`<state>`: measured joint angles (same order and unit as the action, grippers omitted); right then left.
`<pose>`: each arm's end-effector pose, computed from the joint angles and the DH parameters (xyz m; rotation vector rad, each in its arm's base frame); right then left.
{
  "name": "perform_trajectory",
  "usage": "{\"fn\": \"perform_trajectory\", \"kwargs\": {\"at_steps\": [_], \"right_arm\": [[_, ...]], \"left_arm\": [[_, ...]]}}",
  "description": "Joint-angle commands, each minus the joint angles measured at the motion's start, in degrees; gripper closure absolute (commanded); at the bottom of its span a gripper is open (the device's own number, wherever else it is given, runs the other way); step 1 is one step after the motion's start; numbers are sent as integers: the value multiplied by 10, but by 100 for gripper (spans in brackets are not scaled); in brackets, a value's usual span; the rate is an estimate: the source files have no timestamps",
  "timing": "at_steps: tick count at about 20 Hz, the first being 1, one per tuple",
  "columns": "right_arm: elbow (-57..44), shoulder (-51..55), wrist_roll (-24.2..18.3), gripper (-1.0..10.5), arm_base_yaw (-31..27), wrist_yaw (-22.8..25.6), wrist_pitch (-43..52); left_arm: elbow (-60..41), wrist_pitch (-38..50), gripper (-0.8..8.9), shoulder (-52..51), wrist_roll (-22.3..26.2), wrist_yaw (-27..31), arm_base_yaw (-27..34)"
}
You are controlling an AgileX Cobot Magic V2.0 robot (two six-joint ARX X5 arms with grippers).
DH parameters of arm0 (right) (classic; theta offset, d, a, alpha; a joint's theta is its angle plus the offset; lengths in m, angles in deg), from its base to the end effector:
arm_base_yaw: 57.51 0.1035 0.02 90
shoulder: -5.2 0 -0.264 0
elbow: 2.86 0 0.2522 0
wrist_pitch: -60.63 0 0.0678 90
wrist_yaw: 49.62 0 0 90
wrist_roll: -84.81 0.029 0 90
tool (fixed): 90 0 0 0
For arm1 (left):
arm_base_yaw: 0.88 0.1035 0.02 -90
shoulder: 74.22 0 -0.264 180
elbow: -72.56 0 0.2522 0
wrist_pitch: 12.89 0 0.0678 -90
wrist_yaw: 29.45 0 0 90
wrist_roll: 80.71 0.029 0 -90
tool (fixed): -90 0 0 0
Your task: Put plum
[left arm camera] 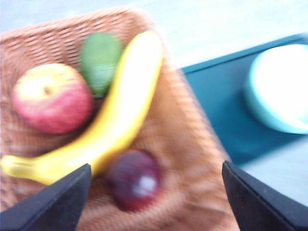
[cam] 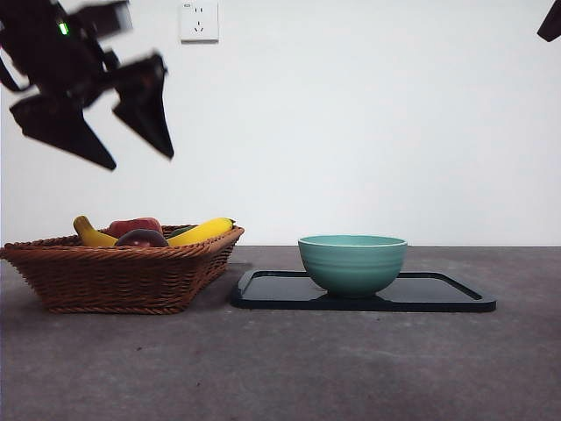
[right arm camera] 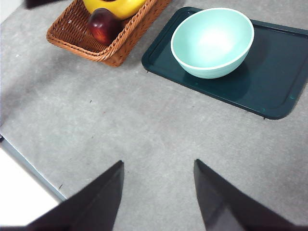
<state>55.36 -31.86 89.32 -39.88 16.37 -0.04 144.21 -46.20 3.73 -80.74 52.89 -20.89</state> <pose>0.1082 0.0468 0.2936 0.1114 0.7306 0.6693 0.2711 -0.1028 0.2725 0.0746 0.6939 -0.4632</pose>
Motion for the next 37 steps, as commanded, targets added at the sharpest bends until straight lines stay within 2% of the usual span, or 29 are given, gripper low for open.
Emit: {"fn": "perform_trajectory", "kwargs": {"at_steps": [1,7,12,15,23,29,33,37], "right_arm": [[2,-2,0,715,3,-1,6],[2,-2,0,715,3,0,6],[2,-2,2,715,3,0,6],[2,-2,8,715,3,0,6],[2,-3,16,715,3,-1,1],[2,-3,60,715,3,1,7],[12,-26,117,714,2,30,44],[68,-127,118,662,2,66,48]], "left_arm": [[10,-28,377,-45,-12,-59,-4],[10,-164,378,-160,-24,-182,-7],[10,-273,380,-219,-8,-235,-7],[10,-301,380,-235,13,-239,-6],[10,-302,380,-236,13,-239,-6],[10,-302,380,-236,14,-239,-7],[10,-302,380,-236,14,-239,-7],[10,-302,380,-236,14,-239,-6]]}}
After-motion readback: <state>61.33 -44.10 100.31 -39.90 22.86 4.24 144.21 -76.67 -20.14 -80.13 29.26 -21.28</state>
